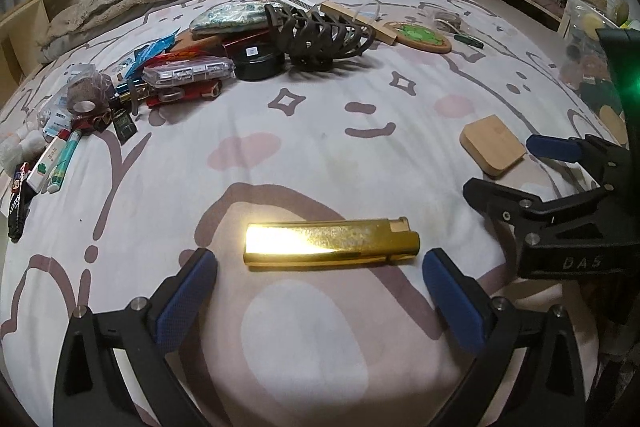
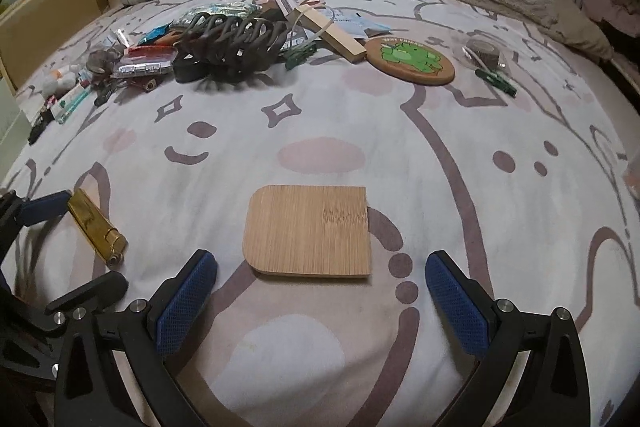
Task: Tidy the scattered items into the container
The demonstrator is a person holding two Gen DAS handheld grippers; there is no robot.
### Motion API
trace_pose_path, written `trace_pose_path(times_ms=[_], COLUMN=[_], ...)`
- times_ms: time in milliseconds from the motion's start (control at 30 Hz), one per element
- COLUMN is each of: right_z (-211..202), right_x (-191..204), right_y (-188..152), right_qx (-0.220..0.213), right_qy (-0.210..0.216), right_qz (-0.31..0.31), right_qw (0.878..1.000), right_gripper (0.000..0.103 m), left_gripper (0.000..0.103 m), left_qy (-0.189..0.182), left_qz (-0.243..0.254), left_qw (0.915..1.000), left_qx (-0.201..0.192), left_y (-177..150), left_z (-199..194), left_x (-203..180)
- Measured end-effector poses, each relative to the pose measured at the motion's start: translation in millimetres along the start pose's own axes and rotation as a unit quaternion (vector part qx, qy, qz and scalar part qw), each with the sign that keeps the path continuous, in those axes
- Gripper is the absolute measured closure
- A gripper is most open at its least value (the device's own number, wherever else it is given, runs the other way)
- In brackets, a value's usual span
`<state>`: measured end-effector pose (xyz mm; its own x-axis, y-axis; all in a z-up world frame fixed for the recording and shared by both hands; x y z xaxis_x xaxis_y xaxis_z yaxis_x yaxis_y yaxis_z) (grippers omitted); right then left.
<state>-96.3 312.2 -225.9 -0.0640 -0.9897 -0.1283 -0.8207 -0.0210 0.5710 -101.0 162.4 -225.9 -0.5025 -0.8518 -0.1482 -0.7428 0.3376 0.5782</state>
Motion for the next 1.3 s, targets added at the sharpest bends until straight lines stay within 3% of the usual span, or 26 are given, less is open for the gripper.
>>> trace_pose_path(times_ms=[333,567,667,767,867,900,1300], right_z=[-2.9,-5.7,-6.3,-9.4,-12.6,-13.4,-16.4], right_x=[6.1,9.8,8.8,15.0,22.5,23.6,23.0], right_y=[0.8,4.6,6.1,7.8,7.8,8.0,8.4], right_qx=[-0.014,-0.025,-0.027,-0.040,-0.051,-0.053,-0.057], right_qy=[-0.021,-0.013,-0.010,-0.013,-0.015,-0.015,-0.014], right_qz=[-0.010,-0.015,-0.009,-0.023,-0.040,-0.044,-0.043], right_qw=[1.000,0.999,1.000,0.999,0.998,0.998,0.997], right_gripper=[0.000,0.008,0.012,0.022,0.038,0.048,0.047], left_gripper=[0.000,0.022,0.022,0.022,0.022,0.022,0.022], left_qy=[-0.005,-0.016,-0.018,-0.018,-0.017,-0.018,-0.018], left_qz=[-0.010,-0.011,-0.011,-0.011,-0.008,-0.008,-0.010], left_qw=[0.9999,0.9996,0.9995,0.9995,0.9995,0.9995,0.9994], left_qx=[-0.003,-0.019,-0.022,-0.023,-0.024,-0.024,-0.026], left_y=[0.9,6.2,7.1,7.0,7.1,7.2,6.8], left_z=[-0.1,-4.4,-5.4,-5.7,-5.9,-6.1,-7.7], left_x=[-0.1,-0.4,-0.4,-0.4,-1.2,-1.3,-1.7])
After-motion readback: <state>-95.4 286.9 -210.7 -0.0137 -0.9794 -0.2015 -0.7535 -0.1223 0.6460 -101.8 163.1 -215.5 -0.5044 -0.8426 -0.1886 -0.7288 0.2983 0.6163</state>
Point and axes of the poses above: each gripper's, at about its wrist camera, not at the fingertips, and z roughly the way its jaws point, x to its left, y to its top, the point moved 5 cm from there along z, roughly the way its jaws point, and after that the axes turned 10 degrees about -y, right-handed, at the moved point
